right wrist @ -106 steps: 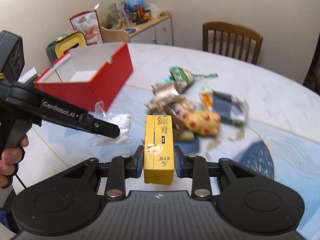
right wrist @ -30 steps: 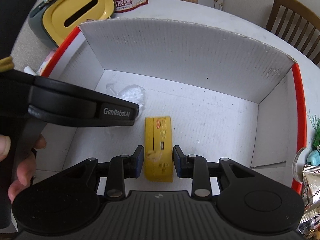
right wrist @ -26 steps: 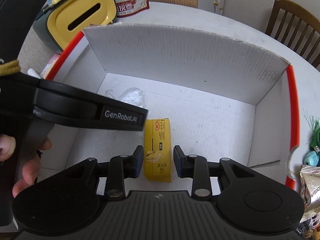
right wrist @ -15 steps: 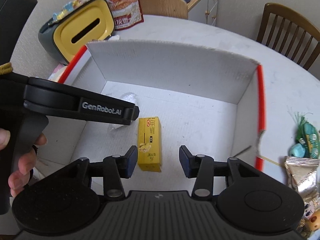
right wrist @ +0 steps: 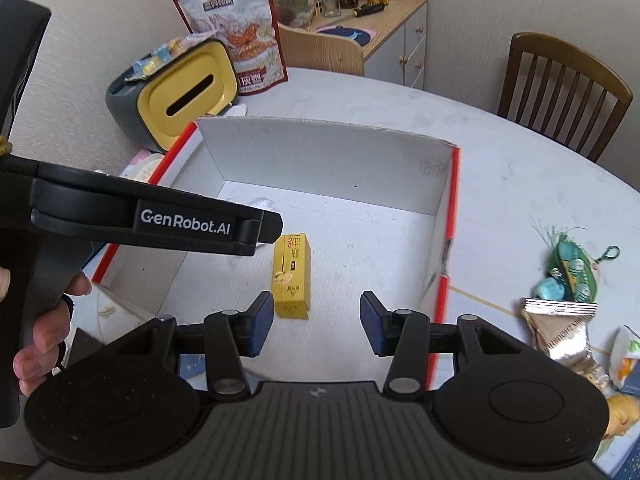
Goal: Organize objects
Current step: 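Lower both items into the red box and open both tools, then withdraw both tools from the red box back toward the pile, then grasp the brown beaded strap with the left tool while the right tool grasps the yellow spotted toy, then carry the strap and spotted toy over the red box with both tools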
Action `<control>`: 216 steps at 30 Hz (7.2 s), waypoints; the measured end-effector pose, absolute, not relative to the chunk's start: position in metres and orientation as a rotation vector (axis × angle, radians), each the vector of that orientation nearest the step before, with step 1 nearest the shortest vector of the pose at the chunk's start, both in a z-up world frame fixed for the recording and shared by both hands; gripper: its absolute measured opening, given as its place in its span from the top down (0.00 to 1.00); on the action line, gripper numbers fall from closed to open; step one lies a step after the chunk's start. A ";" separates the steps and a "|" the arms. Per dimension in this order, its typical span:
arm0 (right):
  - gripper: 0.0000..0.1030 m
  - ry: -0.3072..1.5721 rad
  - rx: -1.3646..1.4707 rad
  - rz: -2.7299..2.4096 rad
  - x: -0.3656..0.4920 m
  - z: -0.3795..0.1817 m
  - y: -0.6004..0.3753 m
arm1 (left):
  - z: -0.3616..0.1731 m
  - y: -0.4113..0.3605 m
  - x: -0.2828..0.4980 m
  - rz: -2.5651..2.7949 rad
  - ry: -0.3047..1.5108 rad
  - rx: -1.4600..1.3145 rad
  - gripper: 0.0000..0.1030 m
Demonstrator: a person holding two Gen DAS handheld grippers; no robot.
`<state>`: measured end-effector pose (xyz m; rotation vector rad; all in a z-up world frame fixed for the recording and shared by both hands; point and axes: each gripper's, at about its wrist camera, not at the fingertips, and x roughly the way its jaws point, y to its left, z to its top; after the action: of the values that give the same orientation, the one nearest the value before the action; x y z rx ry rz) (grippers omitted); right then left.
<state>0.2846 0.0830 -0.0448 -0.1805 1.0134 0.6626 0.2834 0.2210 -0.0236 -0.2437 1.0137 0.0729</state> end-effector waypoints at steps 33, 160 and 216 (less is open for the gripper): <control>0.30 0.838 -0.048 0.720 0.239 0.007 -0.149 | 0.019 0.038 0.210 0.038 0.813 -0.147 0.03; 0.44 0.786 -0.115 0.746 0.248 0.010 -0.118 | 0.037 0.086 0.207 -0.153 0.751 -0.331 0.94; 0.44 1.015 -0.441 0.651 0.346 -0.117 0.152 | -0.095 0.271 0.360 0.001 1.047 -0.298 0.93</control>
<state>0.3456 0.1516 -0.1175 -0.4411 1.0153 0.6506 0.3599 0.2709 -0.0947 -0.2977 1.0468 0.0009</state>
